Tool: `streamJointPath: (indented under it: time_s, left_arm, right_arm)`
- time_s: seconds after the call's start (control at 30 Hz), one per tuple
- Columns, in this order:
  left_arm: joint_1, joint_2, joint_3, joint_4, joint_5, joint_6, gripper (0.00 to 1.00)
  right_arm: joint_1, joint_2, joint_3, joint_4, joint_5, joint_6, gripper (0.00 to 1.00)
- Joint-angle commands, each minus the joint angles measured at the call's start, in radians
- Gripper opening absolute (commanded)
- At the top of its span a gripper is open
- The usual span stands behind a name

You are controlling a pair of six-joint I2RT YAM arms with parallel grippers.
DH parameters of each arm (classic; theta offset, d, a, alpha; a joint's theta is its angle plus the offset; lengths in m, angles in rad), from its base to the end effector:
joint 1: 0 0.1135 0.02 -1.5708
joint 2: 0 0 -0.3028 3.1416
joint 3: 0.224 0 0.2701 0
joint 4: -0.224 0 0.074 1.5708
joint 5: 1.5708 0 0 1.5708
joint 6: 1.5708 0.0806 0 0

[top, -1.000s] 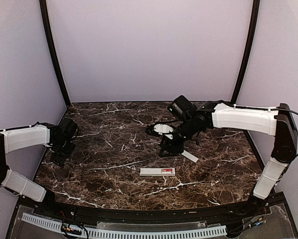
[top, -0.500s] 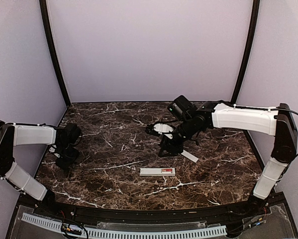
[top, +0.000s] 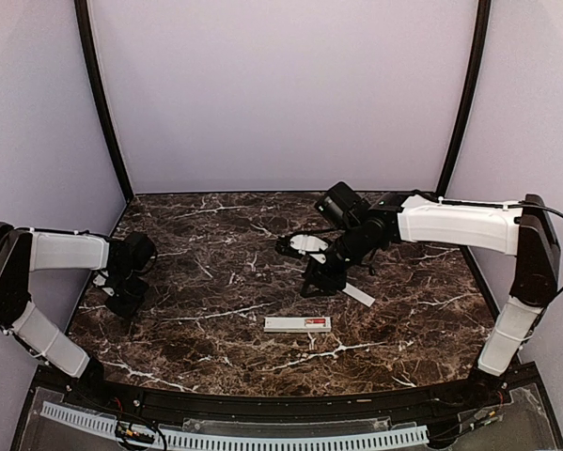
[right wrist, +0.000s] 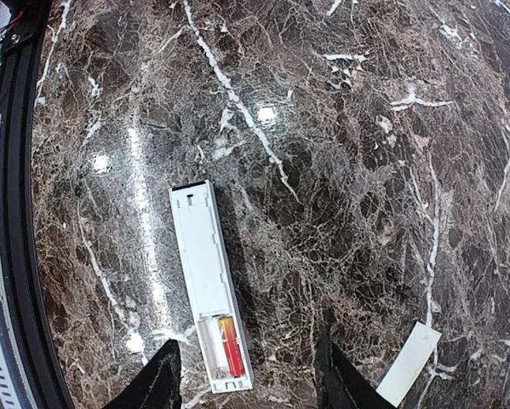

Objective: Load the batteries into the remote control
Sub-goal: Pick up the battery from the corner of the board.

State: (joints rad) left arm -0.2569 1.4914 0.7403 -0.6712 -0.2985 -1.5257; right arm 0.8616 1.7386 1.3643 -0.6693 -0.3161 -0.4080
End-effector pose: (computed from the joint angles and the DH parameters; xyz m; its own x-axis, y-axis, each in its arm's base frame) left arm 0.2495 -0.0410 0.1301 -0.2437 -0.9232 -0.2972 -0.9465 0.2932 -0.1347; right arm 0.2502 0.3300 0.2414 -0.1900 -0.8005 -0.5684 -0.9789 0.1990 0.0470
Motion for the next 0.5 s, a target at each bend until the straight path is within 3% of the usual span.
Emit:
streamJointPath:
  time_s: [0.0, 0.27, 0.37, 0.47]
  left_arm:
    - [0.007, 0.018, -0.008, -0.005, 0.028, 0.004, 0.0]
    - [0.005, -0.065, 0.016, 0.012, 0.001, 0.071, 0.0]
    - [0.004, -0.139, 0.061, -0.005, -0.061, 0.123, 0.0]
    - [0.0, -0.216, 0.087, -0.003, -0.115, 0.191, 0.0]
  right_arm:
    - [0.007, -0.019, 0.008, -0.007, 0.019, 0.009, 0.51]
    - [0.007, 0.044, -0.03, 0.005, 0.082, -0.019, 0.51]
    - [0.007, 0.091, -0.034, -0.006, 0.093, -0.054, 0.62]
    - [0.008, 0.107, -0.037, -0.004, 0.062, -0.102, 0.63]
